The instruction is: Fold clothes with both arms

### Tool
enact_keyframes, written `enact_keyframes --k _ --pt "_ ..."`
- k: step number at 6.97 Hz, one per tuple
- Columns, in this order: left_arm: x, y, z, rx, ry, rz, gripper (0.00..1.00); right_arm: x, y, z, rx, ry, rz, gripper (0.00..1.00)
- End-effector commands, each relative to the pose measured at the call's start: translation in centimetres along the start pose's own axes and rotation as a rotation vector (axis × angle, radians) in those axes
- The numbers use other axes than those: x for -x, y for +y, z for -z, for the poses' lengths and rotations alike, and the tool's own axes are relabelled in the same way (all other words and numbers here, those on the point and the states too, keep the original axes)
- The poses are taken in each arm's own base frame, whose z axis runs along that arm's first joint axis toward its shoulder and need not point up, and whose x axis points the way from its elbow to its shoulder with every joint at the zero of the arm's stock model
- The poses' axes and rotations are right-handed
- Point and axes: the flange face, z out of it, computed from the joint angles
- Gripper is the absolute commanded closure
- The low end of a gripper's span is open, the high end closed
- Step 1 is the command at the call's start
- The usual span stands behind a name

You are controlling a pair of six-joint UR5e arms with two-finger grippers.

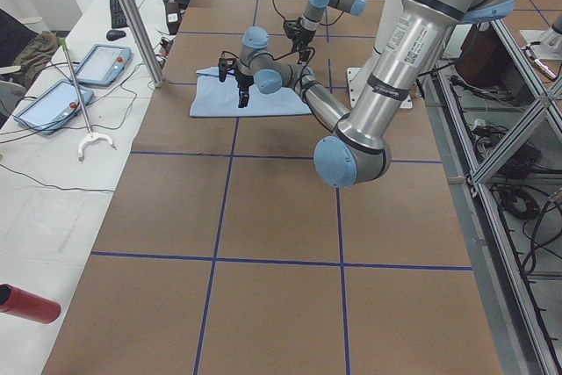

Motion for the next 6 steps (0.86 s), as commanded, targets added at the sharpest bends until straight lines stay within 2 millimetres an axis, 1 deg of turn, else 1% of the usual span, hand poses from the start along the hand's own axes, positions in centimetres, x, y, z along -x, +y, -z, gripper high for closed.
enact_keyframes --k 1,2,3,4,5,6 --pt "0.3 0.0 -0.2 0.004 -0.009 0.001 0.00 2.5 -0.1 -1.4 -0.006 0.020 0.140 0.09" --pt "0.2 0.1 -0.1 0.003 -0.008 0.000 0.00 2.8 0.0 -1.4 -0.005 0.018 0.226 0.10" --pt "0.3 0.0 -0.2 0.004 -0.009 0.002 0.00 2.8 0.0 -1.5 -0.004 0.017 0.238 0.17" --pt "0.2 0.1 -0.1 0.004 -0.006 0.001 0.00 2.9 0.2 -2.7 0.011 0.034 0.264 0.30" --pt "0.1 0.1 0.0 0.003 -0.003 0.000 0.00 3.4 -0.1 -2.6 0.011 0.030 0.344 0.41" --pt "0.1 0.1 -0.1 0.004 -0.004 0.001 0.00 3.5 0.2 -2.7 0.015 0.026 0.368 0.41"
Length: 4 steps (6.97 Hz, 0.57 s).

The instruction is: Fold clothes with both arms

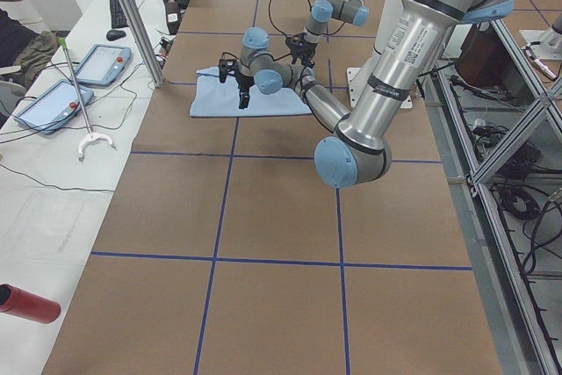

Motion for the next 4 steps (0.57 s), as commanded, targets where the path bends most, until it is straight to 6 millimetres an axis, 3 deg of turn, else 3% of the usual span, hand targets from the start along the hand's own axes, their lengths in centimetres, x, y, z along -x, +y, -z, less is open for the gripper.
enact_keyframes --k 1,3,4 --pt "-0.1 0.0 0.1 -0.001 0.003 -0.001 0.00 0.8 0.3 -0.1 0.008 -0.010 0.051 0.41" --pt "-0.1 0.0 0.1 0.001 0.004 -0.001 0.00 1.6 0.9 -0.3 0.017 -0.016 0.062 0.41" --pt "-0.1 0.0 0.2 0.000 0.005 -0.002 0.00 1.8 1.3 -0.5 0.023 -0.015 0.067 0.49"
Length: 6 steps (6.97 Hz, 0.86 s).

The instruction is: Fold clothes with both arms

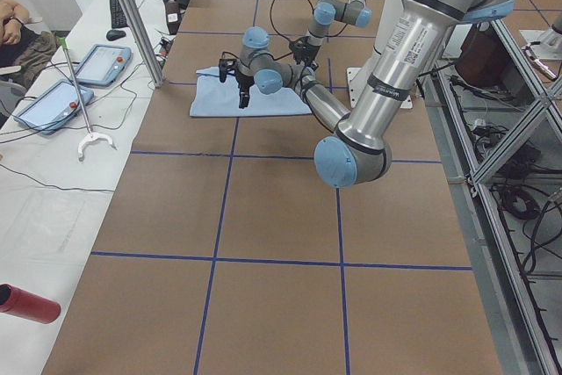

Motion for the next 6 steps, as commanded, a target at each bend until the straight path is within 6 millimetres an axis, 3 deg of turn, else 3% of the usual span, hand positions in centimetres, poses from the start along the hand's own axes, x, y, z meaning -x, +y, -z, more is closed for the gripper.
enact_keyframes --k 1,2,4,6 --pt "0.0 0.0 0.0 0.000 0.000 0.000 0.00 0.3 0.6 -0.3 0.009 0.001 0.007 0.64" --pt "0.0 0.0 0.1 0.000 0.001 0.000 0.00 -0.1 0.4 -0.4 0.009 0.007 0.005 0.71" --pt "-0.1 0.0 0.1 -0.001 0.003 -0.001 0.00 -0.8 0.3 -0.5 0.010 0.015 0.005 0.71" --pt "-0.1 0.0 0.0 0.000 0.001 0.000 0.00 -1.0 0.6 -0.8 0.017 0.018 0.005 0.98"
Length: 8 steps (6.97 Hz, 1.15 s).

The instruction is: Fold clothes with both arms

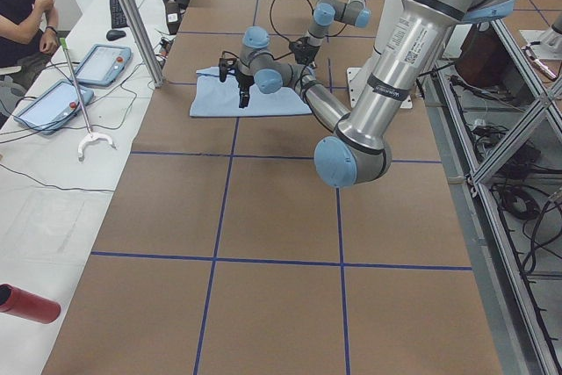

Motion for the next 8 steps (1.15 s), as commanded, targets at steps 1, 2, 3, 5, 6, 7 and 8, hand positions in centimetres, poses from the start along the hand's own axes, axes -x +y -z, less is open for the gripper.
enact_keyframes --k 1,2,3,5,6,7,8 --pt "0.0 0.1 -0.1 0.001 0.000 0.000 0.00 -0.2 0.1 -0.1 0.001 -0.001 -0.001 1.00" --pt "0.0 0.1 -0.1 0.002 -0.002 -0.001 0.00 -1.0 -0.3 0.0 -0.005 0.001 -0.013 1.00" --pt "0.0 0.0 -0.1 0.000 -0.002 0.001 0.00 -2.8 -1.4 0.5 -0.012 -0.003 -0.044 1.00" --pt "-0.2 0.0 0.0 -0.001 0.002 -0.002 0.00 -7.0 -1.4 -0.2 0.023 -0.078 -0.104 1.00" --pt "-0.1 0.0 -0.1 -0.001 0.001 0.000 0.00 -8.6 -0.3 -1.1 0.017 -0.090 -0.116 1.00" --pt "-0.1 0.0 -0.1 -0.003 0.000 -0.002 0.00 -10.8 0.7 -1.9 0.082 -0.132 -0.150 1.00" --pt "0.0 0.0 -0.1 -0.004 -0.002 -0.001 0.00 -12.6 2.8 -2.0 0.136 -0.160 -0.251 1.00"
